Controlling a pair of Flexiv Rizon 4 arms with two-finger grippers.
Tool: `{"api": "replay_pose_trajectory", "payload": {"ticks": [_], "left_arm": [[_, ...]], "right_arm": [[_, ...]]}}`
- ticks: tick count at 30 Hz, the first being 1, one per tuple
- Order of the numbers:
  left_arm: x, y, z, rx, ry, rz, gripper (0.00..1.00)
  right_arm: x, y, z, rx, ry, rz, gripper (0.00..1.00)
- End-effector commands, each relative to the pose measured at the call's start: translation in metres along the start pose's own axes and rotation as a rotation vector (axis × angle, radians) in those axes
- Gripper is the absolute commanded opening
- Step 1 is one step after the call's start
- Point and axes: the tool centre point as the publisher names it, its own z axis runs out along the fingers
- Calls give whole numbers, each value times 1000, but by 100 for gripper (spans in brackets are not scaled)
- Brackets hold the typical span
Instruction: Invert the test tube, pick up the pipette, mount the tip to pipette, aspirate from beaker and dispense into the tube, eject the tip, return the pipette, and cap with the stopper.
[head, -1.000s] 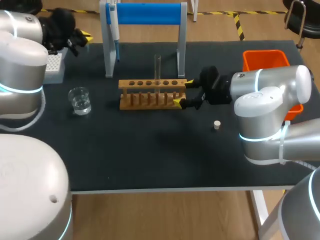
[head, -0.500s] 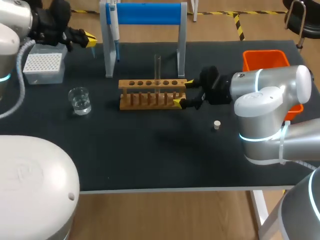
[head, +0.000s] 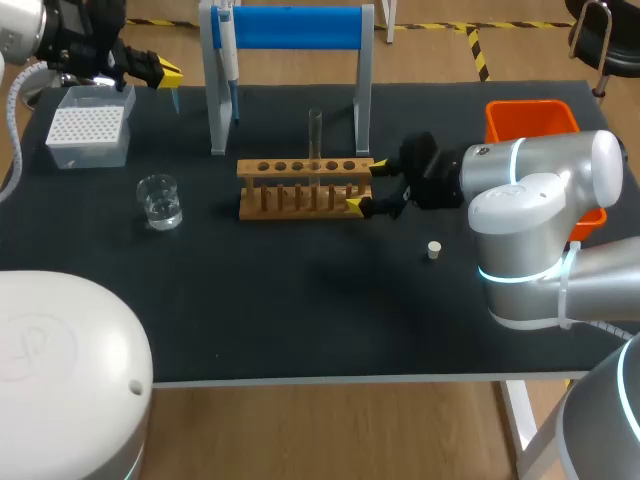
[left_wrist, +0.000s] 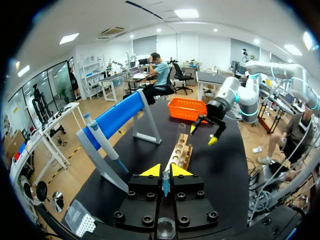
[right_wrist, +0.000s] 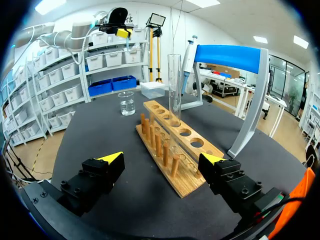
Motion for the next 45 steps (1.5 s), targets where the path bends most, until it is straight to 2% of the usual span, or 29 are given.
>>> {"api": "replay_pose_trajectory", "payload": {"ticks": [1,9,19,31,38,45], "left_arm": [[1,0,-1,-1,0,0,0],[1,0,-1,-1,0,0,0],[36,-42,18,-33,119,73,0],[75,-83,40,-40,149,81,0],[92,-98,52,-29,148,79,0],[114,-104,68,-16,180,77,0]], "right_arm": [[0,0,-1,2,0,0,100],[0,0,-1,2,0,0,100],[0,0,-1,2,0,0,100],[0,0,-1,2,0,0,100],[0,0,-1,2,0,0,100],[0,0,-1,2,0,0,100]]}}
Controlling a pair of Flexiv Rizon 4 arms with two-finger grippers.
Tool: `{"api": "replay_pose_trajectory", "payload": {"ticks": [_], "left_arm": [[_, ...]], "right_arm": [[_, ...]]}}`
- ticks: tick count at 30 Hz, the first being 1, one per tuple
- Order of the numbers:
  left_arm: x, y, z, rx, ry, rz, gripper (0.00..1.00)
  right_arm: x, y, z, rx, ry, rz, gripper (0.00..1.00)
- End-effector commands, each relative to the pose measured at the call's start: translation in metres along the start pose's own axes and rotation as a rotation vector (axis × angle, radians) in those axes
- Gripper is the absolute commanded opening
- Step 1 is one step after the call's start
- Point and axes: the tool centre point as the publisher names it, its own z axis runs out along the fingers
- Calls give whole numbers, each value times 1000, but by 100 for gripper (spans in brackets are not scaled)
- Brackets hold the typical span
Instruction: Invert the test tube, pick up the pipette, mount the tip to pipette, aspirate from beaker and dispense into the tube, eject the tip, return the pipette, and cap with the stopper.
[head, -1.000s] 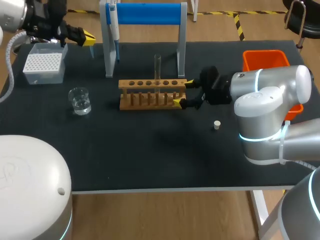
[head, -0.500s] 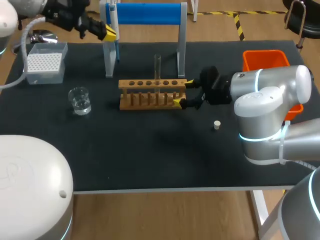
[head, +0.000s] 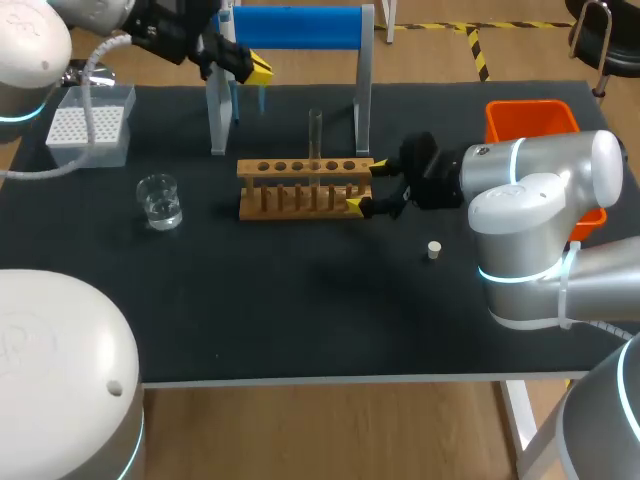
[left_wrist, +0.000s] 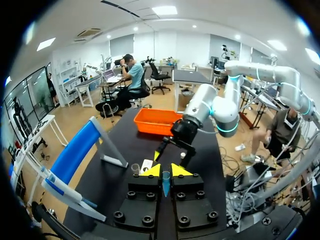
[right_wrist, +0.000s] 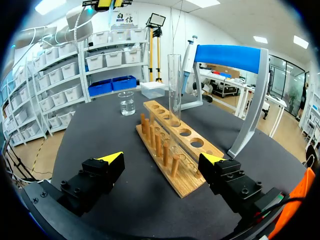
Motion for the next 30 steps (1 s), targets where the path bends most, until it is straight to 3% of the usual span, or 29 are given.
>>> {"api": "replay_pose_trajectory", "payload": {"ticks": [1,13,30], "left_arm": [[9,-3,13,8,4,-2,0],[26,-6,28,18,41,2,0],[27,-5,29,14,42,-8,0]], "right_arm": [[0,0,-1,2,0,0,100],[0,0,-1,2,0,0,100],[0,0,-1,2,0,0,100]]}}
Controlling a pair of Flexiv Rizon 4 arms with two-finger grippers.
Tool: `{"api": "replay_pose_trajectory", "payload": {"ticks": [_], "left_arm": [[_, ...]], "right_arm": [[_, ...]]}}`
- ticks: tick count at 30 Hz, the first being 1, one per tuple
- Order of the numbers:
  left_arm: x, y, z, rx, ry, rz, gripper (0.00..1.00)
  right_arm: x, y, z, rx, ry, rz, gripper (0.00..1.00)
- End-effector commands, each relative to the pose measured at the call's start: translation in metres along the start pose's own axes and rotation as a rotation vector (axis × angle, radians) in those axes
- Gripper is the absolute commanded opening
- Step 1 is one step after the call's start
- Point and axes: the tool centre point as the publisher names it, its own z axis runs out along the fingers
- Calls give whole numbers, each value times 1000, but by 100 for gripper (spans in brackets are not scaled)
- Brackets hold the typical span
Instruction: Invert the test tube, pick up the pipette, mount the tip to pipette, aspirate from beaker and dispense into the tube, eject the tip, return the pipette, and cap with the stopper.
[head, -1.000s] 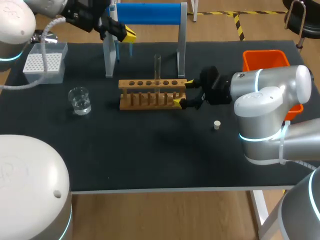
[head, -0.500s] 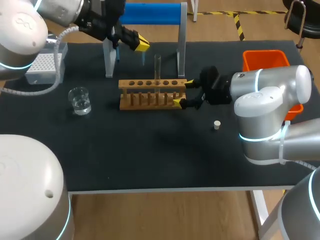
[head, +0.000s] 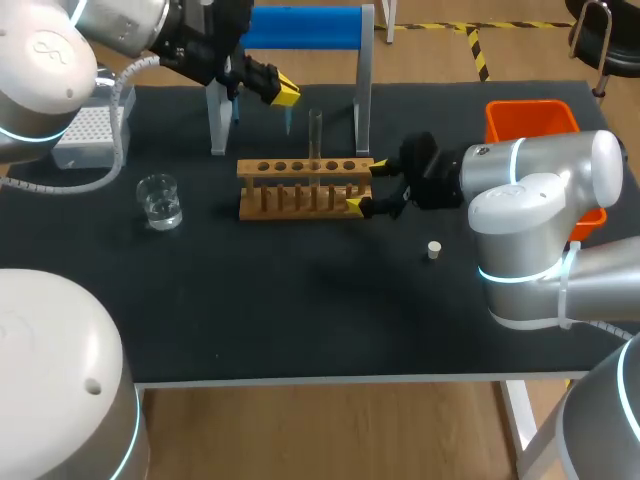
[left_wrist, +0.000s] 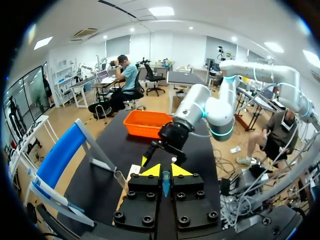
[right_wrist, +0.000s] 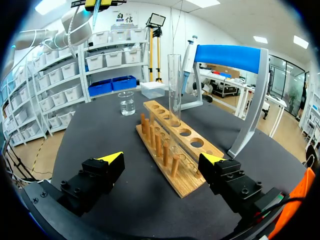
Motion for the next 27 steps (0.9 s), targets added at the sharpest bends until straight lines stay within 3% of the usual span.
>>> {"api": "replay_pose_trajectory", "payload": {"ticks": [1,3,9,18,27], "left_arm": [[0,0,-1,-3,0,-1,0],[0,0,-1,-3,0,-1,0],[0,0,-1,-3,0,-1,0],[0,0,-1,-3,0,-1,0],[0,0,-1,-3,0,-1,0]], "right_arm": [[0,0,-1,2,0,0,100],[0,0,-1,2,0,0,100],[7,10,-49,-71,5,-19,100],[28,26,-101,-191,169,-93,100],[45,57,-115,-308,341,-169,100]]}}
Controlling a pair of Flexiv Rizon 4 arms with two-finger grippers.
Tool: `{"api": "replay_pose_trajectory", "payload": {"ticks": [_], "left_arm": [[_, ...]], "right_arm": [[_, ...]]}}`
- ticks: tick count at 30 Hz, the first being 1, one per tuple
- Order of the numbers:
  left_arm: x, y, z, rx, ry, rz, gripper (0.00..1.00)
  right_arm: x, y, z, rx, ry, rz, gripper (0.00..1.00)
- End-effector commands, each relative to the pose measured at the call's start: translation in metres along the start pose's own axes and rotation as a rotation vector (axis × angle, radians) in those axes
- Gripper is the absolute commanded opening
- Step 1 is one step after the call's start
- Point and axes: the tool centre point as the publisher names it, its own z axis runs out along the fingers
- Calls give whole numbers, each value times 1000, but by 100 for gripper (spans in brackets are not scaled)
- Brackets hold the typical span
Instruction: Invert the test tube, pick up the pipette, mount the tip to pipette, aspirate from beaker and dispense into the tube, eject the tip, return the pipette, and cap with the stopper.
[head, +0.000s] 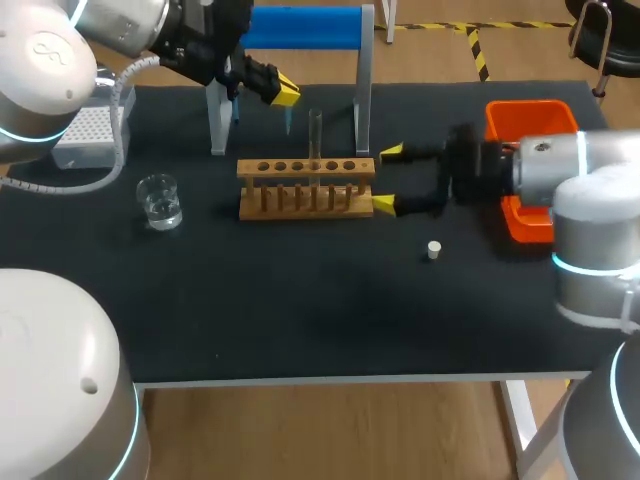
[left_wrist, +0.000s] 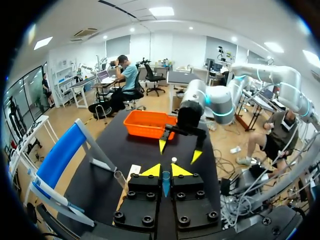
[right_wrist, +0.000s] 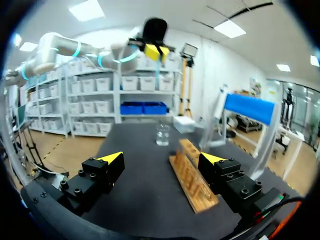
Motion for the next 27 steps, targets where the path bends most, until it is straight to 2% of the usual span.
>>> {"api": "replay_pose_trajectory", "payload": {"ticks": [1,16,27], "left_arm": [[0,-1,-1,-4,0,-1,0],[0,-1,-1,-4,0,-1,0],[0,-1,-1,-4,0,-1,0]], "right_arm": [[-1,12,-30,-65,104,3,100],[-8,64,10,-179,267,35,100],[-5,92,51,-203,311,-8,100]]}}
